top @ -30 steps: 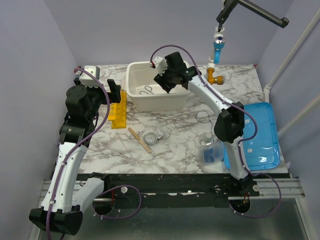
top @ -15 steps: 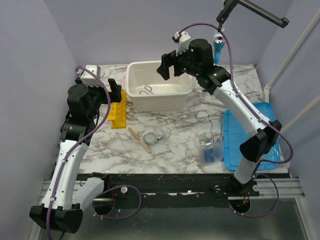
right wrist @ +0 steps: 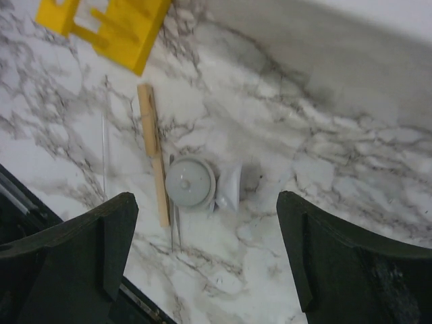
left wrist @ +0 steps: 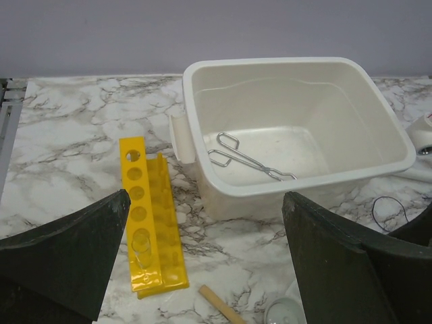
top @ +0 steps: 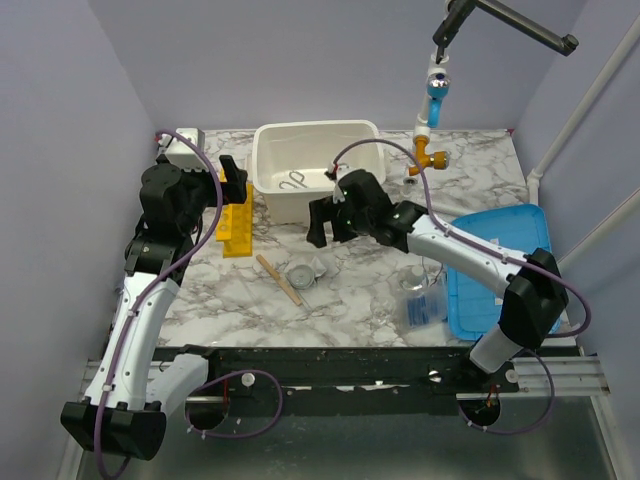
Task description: Organize the chemistry lab equipment
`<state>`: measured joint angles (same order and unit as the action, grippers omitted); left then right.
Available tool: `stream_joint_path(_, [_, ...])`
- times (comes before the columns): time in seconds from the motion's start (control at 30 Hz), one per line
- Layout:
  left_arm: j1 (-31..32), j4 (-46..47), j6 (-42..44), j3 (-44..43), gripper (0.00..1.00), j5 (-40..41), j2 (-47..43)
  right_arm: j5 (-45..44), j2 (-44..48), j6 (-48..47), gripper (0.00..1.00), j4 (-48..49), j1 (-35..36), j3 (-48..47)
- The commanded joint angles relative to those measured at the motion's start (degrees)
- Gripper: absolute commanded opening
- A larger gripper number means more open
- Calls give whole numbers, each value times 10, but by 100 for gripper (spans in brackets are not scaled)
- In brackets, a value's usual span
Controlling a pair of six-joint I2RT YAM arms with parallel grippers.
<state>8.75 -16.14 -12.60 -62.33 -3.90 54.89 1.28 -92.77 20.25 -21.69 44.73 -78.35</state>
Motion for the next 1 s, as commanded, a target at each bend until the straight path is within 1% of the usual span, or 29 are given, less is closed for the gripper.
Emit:
stream_joint_path(0.0, [2,6,-10,-4,99,-15,1,14,22,50,91,36,32,65])
stream_joint_path(0.07, [2,5,-10,-4,99,-14,3,18,17,64,88,64,39,93])
stream_joint_path(0.13, [2,5,-10,-4,99,-13,6,6,4,71,84,74,42,109])
stream_joint_path(0.23, [2,6,-10,-3,99,-12,8,-46,-23,81,77,68,41,112])
stream_joint_path(0.3, [2,7,-10,-3,99,-12,9,-66,-39,86,72,65,41,108])
stream_joint_path(0.37, [2,7,-10,-2,98,-11,11,-63,-55,86,68,66,42,101])
stream_joint_path(0.5, [2,6,-10,-3,99,-11,12,-44,-82,87,58,77,42,95])
stream_joint_path(0.57, [2,7,-10,-3,98,-11,10,-48,-91,90,56,79,42,98])
stream_joint_path(0.63, [2,7,-10,-3,99,-11,8,-44,-97,89,51,84,42,100])
stream_joint_path(0.77, [2,5,-12,-3,98,-11,7,-39,-103,89,28,79,41,100])
stream_joint_path(0.87, [2,5,-11,-3,99,-10,4,-78,-92,94,4,56,41,102])
stream_joint_path(0.9, [2,4,-11,-3,99,-9,3,-88,-85,92,1,49,41,103])
stream_joint_path(0.97, [2,5,-12,-3,98,-9,2,-110,-66,86,1,34,42,105])
